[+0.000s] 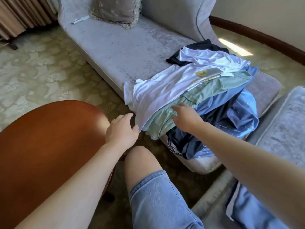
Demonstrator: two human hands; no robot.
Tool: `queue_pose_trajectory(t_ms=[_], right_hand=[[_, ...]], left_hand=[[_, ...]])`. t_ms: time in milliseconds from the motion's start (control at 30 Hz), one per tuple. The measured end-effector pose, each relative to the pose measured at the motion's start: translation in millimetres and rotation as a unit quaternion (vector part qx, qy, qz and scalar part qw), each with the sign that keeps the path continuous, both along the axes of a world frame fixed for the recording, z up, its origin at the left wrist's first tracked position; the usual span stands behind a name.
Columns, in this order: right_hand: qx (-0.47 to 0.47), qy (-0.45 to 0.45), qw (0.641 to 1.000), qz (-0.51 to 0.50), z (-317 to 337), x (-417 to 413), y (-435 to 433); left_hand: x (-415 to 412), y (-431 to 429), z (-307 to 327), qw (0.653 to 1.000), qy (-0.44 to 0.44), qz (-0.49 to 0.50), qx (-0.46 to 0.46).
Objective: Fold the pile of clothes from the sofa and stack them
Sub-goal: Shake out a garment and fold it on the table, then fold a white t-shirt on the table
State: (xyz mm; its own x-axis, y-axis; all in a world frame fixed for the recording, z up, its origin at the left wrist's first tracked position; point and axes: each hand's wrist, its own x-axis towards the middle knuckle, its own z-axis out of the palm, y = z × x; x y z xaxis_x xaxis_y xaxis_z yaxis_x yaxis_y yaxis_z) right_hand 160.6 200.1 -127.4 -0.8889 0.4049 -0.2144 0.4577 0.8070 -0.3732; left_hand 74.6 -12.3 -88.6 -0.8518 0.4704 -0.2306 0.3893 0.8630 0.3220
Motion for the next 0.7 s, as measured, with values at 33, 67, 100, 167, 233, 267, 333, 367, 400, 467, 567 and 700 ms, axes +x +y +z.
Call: queue_pose_trajectory(t_ms=[33, 67, 100, 167, 233, 267, 333, 367, 400, 467, 567, 700], right_hand=[[0.030, -0.009, 0.999, 0.018, -4, -15, 0], [0.059, -0.017, 0.997, 0.045, -9, -29, 0], [0.086, -0.024, 0.993, 0.075, -14, -41, -2], [0.128, -0.033, 0.984, 0.122, -26, -63, -7], [0.153, -0.045, 0.977, 0.141, -37, -81, -10], [0.160, -0.054, 0.975, 0.145, -41, -88, -10], [0.168, -0.073, 0.972, 0.144, -48, -99, -8], [0.168, -0.073, 0.973, 0.138, -52, -103, -6], [0.163, -0.065, 0.976, 0.133, -55, -107, -4], [0.137, -0.032, 0.983, 0.118, -57, -112, -1], [0.054, 0.048, 0.996, 0.043, -53, -115, 0], [-0.045, 0.221, 0.973, -0.036, -35, -101, -23]], left_hand=[[-5, -1, -4, 1.000, -0.005, 0.006, -0.001], [-9, -3, -8, 1.000, -0.008, 0.011, -0.001], [-13, -5, -13, 1.000, -0.011, 0.015, -0.001], [-21, -9, -21, 0.999, -0.022, 0.025, 0.008], [-29, -13, -28, 0.999, -0.030, 0.038, 0.021], [-33, -15, -31, 0.998, -0.029, 0.042, 0.025], [-40, -18, -39, 0.998, -0.031, 0.049, 0.029], [-42, -19, -42, 0.998, -0.034, 0.051, 0.031], [-45, -20, -44, 0.997, -0.037, 0.052, 0.032], [-49, -20, -49, 0.997, -0.043, 0.054, 0.038], [-52, -17, -52, 0.996, -0.043, 0.057, 0.049], [-45, -8, -46, 0.995, -0.041, 0.043, 0.083]])
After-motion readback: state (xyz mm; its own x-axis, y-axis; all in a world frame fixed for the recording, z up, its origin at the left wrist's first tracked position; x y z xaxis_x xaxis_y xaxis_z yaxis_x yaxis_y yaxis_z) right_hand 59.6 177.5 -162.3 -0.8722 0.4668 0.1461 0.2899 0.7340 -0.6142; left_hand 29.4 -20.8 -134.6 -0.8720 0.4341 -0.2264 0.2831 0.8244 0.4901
